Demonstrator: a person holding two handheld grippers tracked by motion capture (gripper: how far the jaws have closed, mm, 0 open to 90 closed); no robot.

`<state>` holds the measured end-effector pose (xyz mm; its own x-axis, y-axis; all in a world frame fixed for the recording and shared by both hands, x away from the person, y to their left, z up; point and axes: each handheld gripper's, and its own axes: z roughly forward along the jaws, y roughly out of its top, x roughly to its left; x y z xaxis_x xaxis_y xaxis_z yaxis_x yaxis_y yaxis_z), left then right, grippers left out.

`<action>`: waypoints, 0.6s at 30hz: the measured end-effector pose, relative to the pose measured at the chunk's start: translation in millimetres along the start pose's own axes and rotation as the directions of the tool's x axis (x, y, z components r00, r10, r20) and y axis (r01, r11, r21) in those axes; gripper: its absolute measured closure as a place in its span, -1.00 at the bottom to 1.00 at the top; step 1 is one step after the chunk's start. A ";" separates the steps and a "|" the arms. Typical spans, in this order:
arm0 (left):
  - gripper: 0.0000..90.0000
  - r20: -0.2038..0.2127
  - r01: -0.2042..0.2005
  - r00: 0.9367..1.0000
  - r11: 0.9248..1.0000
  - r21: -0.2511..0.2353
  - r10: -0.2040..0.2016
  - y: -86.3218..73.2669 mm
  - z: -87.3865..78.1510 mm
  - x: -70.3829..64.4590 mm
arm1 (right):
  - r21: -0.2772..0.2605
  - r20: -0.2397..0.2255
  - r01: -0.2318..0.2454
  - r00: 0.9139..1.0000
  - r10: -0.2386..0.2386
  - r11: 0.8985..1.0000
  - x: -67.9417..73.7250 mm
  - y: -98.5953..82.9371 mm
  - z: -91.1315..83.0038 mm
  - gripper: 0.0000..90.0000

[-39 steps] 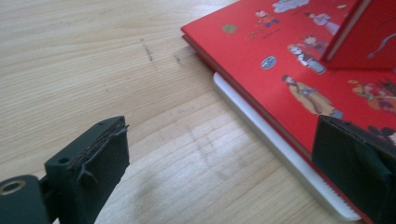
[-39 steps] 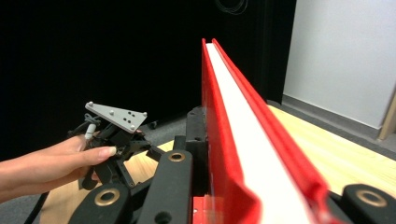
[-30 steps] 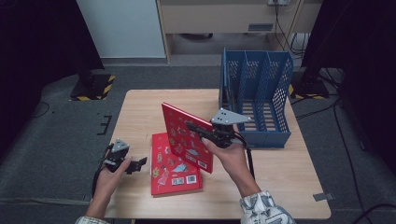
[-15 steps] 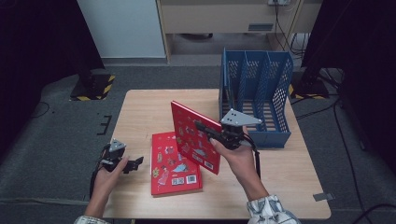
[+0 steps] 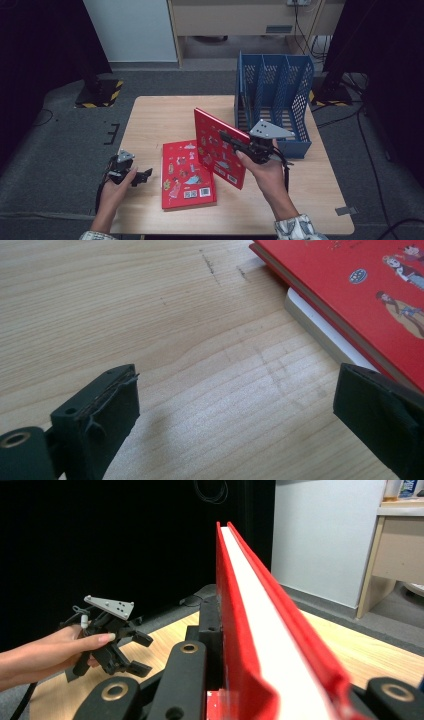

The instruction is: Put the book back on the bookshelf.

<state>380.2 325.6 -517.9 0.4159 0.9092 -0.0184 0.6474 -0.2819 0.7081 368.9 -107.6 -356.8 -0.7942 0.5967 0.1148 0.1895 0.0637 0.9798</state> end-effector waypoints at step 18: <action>-0.92 -0.009 -0.014 1.000 0.999 0.030 0.014 -1.6 5.1 -1.2 | -0.018 0.039 -0.024 0.999 0.025 1.000 -9.2 -5.2 -31.2 0.77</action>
<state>381.9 323.4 -522.6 0.4194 0.9078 -0.0022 0.6604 -0.3034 0.6869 357.2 -138.3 -357.8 -0.7659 0.6292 0.1325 0.1980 0.0348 0.9796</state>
